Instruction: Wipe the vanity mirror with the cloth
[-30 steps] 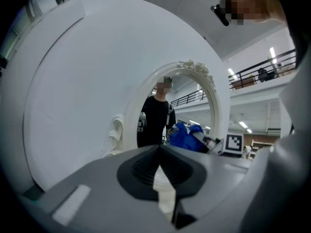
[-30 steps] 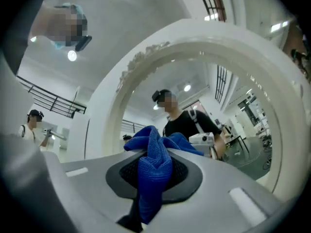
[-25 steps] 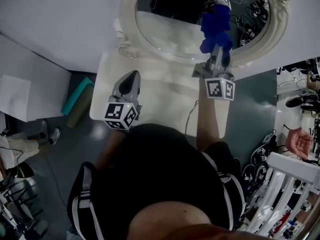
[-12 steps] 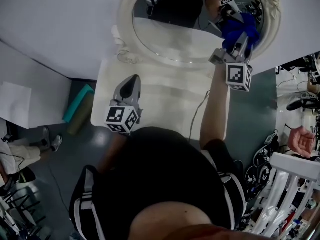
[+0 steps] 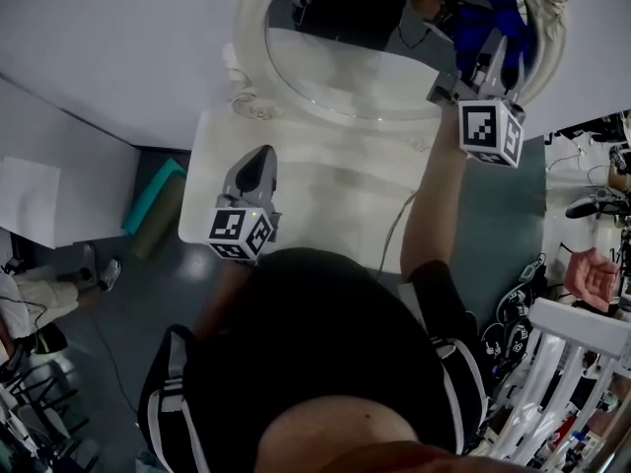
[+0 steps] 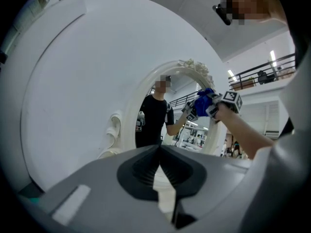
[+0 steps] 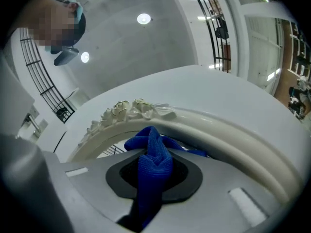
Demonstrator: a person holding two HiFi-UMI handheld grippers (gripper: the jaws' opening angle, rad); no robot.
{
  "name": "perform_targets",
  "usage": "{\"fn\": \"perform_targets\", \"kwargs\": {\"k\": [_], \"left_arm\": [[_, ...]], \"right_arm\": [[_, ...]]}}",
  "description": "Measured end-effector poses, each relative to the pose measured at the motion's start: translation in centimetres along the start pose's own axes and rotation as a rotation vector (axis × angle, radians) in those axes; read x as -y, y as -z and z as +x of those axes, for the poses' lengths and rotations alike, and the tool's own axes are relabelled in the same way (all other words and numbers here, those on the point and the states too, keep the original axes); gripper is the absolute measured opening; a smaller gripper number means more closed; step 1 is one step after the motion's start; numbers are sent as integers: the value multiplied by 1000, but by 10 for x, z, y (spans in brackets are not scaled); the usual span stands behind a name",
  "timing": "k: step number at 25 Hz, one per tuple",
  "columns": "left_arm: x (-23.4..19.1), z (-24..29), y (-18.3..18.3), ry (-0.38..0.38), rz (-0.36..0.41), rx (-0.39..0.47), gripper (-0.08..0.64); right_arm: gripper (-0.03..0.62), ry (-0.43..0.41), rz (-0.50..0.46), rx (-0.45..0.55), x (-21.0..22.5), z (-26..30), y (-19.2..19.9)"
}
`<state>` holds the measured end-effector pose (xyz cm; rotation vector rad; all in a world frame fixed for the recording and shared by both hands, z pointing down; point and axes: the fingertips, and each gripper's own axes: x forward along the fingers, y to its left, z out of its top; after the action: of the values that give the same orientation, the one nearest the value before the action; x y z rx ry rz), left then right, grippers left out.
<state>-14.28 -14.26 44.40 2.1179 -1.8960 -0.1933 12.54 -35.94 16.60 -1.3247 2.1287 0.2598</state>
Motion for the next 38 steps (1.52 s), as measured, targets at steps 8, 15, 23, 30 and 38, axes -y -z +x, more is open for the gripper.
{"fn": "perform_targets", "kwargs": {"k": [8,15,23,30,38], "left_arm": [[-9,-3,0,-2,-7,3,9],[-13,0,-1,-5,-4,0,8],[-15,1,-2,-2,4,-1,8],[-24,-4,0,-24,-2,1,8],[-28,-5,-11,-33,2,-8,8]], "right_arm": [[44,-176,-270,-81,-73,38,-18],[44,-313,-422,-160,-123,54,-7],[44,-501,-598,-262,-185,29,67],[44,-649,-680,-376,-196,-29,155],[44,-736,-683,-530,-163,-116,271]]}}
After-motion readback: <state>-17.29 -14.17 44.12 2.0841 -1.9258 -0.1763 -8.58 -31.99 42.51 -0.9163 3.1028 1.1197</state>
